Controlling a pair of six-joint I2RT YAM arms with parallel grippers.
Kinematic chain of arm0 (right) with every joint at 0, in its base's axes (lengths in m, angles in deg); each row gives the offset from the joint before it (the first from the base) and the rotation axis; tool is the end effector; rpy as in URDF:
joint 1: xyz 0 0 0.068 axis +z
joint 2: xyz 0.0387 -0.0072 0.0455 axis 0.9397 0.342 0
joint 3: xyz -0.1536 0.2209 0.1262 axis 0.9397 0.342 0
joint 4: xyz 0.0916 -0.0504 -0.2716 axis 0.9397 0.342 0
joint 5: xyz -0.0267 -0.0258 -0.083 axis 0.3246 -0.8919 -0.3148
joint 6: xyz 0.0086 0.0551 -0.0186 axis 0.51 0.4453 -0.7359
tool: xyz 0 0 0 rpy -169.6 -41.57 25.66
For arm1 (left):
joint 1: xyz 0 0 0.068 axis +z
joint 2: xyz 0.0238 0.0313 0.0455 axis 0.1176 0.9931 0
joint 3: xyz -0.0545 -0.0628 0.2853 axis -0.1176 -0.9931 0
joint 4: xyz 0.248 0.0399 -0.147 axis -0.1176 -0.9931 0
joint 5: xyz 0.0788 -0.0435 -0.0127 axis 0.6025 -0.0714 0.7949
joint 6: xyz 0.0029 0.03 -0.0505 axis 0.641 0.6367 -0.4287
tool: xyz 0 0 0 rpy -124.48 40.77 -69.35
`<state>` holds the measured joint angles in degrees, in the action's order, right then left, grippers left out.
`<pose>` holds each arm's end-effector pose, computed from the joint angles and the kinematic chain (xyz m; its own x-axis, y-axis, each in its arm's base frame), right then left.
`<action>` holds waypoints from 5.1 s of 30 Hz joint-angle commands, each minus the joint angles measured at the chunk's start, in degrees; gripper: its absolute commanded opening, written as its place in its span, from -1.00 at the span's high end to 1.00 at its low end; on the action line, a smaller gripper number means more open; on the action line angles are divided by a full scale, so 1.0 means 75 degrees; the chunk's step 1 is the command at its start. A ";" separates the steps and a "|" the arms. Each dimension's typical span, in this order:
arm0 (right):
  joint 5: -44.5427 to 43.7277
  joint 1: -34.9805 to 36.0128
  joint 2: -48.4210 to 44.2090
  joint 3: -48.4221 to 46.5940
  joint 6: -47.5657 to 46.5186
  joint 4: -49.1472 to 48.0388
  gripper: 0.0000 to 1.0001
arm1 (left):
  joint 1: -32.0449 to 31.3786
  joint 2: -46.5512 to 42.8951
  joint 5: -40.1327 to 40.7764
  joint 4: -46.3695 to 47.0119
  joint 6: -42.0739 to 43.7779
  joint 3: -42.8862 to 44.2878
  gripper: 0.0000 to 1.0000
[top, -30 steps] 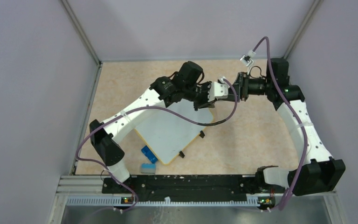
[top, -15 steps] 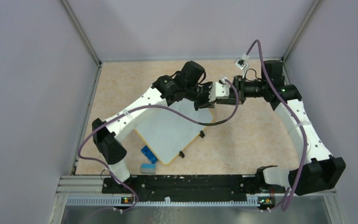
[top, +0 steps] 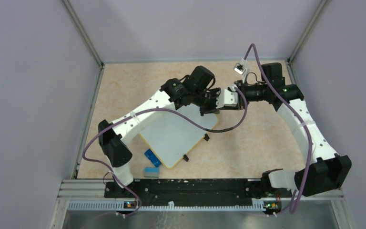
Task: Write a sentence on the whiteboard
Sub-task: Pass from the left arm to the right, then open the pen cap from the whiteboard marker, then place the pen cap at the center of the board.
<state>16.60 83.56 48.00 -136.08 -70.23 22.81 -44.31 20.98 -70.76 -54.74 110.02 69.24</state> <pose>0.2691 0.1012 0.3938 -0.7075 -0.1346 -0.6938 -0.6761 0.4145 0.6091 0.2558 -0.3461 0.4012 0.2085 0.6234 -0.7536 0.9754 -0.0767 0.2065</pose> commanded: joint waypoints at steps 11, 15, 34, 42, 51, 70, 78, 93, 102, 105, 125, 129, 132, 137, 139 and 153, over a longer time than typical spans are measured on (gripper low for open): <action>0.0089 0.0159 -0.0046 -0.0466 -0.0246 0.0055 1.00 | -0.0016 -0.0237 0.0048 0.0300 -0.0381 0.0165 0.50; 0.0110 0.0136 -0.0052 -0.0599 -0.0196 0.0045 1.00 | 0.0292 -0.0652 -0.0318 0.0474 -0.0594 -0.0286 -0.11; 0.0963 0.0105 -0.0062 -0.0385 -0.0023 -0.0166 1.00 | 0.0578 -0.1297 -0.1187 0.1170 -0.0709 -0.1276 0.57; 0.0868 0.0161 -0.0078 -0.0395 -0.0131 -0.0126 0.65 | 0.0586 -0.1071 -0.1101 0.1214 -0.1040 -0.1050 1.00; 0.0834 0.0195 -0.0064 -0.0421 -0.0166 -0.0100 0.74 | 0.0579 -0.1105 -0.1054 0.1195 -0.1064 -0.1031 1.00; 0.0742 -0.0314 0.0185 -0.1322 -0.0665 0.0576 1.00 | 0.0598 -0.2087 -0.0116 0.0933 -0.0485 -0.2525 1.00; 0.0832 -0.0951 0.0363 -0.1969 -0.1325 0.1407 1.00 | 0.0670 -0.2443 0.0030 0.0661 -0.0318 -0.3103 1.00; 0.0689 -0.1140 0.0422 -0.2162 -0.0967 0.0487 1.00 | 0.3893 -0.2849 -0.2385 0.1567 -0.3983 -0.2036 1.00; 0.0206 -0.0036 0.0687 -0.2062 -0.1041 -0.0020 1.00 | 0.7292 -0.3165 -0.0283 0.1538 -0.4917 -0.3251 0.99; -0.0109 0.0314 0.0694 -0.2000 -0.1212 -0.0071 1.00 | 0.8288 -0.2823 -0.0266 0.1412 -0.4893 -0.3670 1.00; -0.0299 0.0704 0.0232 -0.0522 -0.1691 -0.0313 1.00 | 0.8548 -0.0194 0.1402 0.1300 -0.4125 -0.5205 0.85; -0.0470 0.0955 0.0102 -0.0174 -0.1885 -0.0384 1.00 | 0.8543 -0.0117 0.1428 0.1298 -0.4003 -0.5300 0.77; -0.0555 0.1081 0.0100 -0.0146 -0.2052 -0.0306 1.00 | 0.8533 -0.0116 0.1447 0.1289 -0.3938 -0.5378 0.66; -0.0511 0.1098 0.0111 -0.0194 -0.2059 -0.0308 1.00 | 0.8510 -0.0094 0.1595 0.1300 -0.3836 -0.5525 0.42; -0.0505 0.1098 0.0104 -0.0215 -0.2059 -0.0310 1.00 | 0.8508 -0.0080 0.1618 0.1300 -0.3815 -0.5561 0.33; -0.0389 0.1088 0.0064 -0.0559 -0.2180 0.0050 1.00 | 0.8510 -0.0278 0.0780 0.0679 -0.3644 -0.4597 0.06</action>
<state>12.47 91.28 50.97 -137.13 -85.25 22.78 19.73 20.61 -60.35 -47.54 81.28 28.84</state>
